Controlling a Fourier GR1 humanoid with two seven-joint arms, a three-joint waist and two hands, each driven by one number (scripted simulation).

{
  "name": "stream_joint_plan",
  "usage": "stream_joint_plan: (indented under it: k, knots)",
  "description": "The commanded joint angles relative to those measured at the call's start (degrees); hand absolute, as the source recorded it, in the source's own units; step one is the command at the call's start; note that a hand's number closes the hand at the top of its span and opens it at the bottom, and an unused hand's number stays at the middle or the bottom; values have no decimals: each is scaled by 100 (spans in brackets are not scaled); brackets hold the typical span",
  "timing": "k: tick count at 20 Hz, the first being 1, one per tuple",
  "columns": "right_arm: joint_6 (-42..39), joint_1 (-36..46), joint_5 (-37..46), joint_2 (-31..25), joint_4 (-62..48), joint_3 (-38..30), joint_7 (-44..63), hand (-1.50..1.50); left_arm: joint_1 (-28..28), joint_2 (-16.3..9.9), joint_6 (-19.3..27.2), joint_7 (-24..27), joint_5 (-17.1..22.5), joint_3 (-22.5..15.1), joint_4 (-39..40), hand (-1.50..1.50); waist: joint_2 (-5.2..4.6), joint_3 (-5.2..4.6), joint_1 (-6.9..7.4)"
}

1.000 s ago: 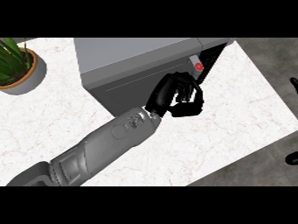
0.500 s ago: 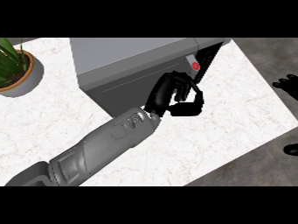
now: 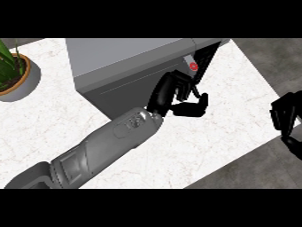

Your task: Pick up the milk, place it into the microwave and close the microwave

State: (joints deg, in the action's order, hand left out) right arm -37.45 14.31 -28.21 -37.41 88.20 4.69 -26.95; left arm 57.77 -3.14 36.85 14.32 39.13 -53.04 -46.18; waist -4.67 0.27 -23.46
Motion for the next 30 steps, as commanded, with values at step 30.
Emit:
stream_joint_plan:
  k: [30]
  knots:
    - [-514,-695,-391,-84,1646,1332,765,150,-272,313,151,-100,1976,1565,-122,150,-102,-98,97]
